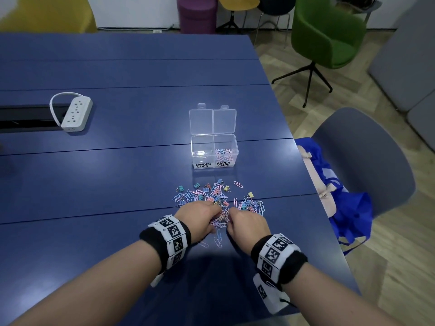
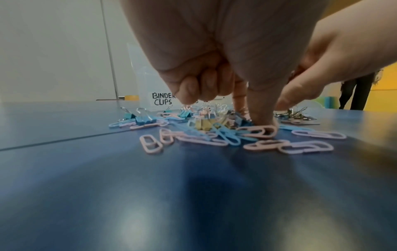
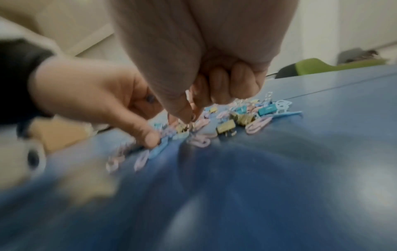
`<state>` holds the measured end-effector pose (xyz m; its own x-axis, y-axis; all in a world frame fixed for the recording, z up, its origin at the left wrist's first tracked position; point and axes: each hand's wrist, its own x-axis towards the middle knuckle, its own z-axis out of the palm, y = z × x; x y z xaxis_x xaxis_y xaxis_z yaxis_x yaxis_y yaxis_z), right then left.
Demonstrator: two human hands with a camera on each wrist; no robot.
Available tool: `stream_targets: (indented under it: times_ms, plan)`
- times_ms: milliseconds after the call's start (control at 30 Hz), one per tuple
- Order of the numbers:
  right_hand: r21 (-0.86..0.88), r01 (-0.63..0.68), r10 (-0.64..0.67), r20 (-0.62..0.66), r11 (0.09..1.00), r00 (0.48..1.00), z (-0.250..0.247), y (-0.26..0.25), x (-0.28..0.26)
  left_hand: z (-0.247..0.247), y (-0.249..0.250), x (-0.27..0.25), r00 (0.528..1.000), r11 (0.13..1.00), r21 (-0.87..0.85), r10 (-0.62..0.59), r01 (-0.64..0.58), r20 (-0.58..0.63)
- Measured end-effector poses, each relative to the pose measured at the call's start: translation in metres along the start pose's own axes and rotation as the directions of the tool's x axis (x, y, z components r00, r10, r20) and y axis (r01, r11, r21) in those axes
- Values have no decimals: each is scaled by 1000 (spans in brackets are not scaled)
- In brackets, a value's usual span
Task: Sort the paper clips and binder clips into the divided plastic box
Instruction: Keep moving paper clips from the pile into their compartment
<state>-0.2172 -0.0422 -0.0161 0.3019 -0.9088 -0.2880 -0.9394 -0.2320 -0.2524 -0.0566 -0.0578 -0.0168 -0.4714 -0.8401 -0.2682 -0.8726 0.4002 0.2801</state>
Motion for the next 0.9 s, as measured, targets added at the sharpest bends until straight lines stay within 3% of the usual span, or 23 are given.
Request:
stream_targets:
  times_ms: [133, 233, 333, 433, 467, 500, 600, 633, 700, 900]
  plan:
    - [324, -82, 73, 42, 942, 996, -7, 13, 1, 2, -2, 2, 999, 998, 43, 35, -34, -9]
    - [585, -154, 148, 58, 796, 987, -14, 24, 2, 2, -4, 4, 1000, 999, 25, 26, -25, -14]
    - [864, -223, 193, 150, 452, 970, -16, 30, 1, -2, -7, 3, 997, 976, -211, -68, 57, -48]
    - [965, -259, 164, 248, 47, 955, -16, 32, 2, -9, -19, -3, 978, 884, -426, -208, 194, 13]
    - [962, -269, 135, 273, -52, 952, -16, 33, 2, -10, -25, -5, 964, 813, -528, -259, 246, 49]
    - [952, -278, 105, 292, -130, 951, -17, 32, 2, -10, -31, -8, 948, 679, -676, -305, 286, 95]
    - [926, -280, 30, 297, -254, 954, -16, 30, 3, -13, -42, -14, 901, 119, -955, -380, 273, 210]
    - [925, -264, 15, 278, -274, 960, -15, 29, 4, -14, -45, -16, 897, 21, -970, -386, 243, 216]
    - [932, -226, 0, 235, -282, 972, -14, 25, 8, -15, -49, -17, 902, -42, -978, -379, 204, 204]
    - [932, -195, -42, 191, -305, 981, -13, 13, 24, -14, -54, -24, 929, -67, -986, -332, 154, 167]
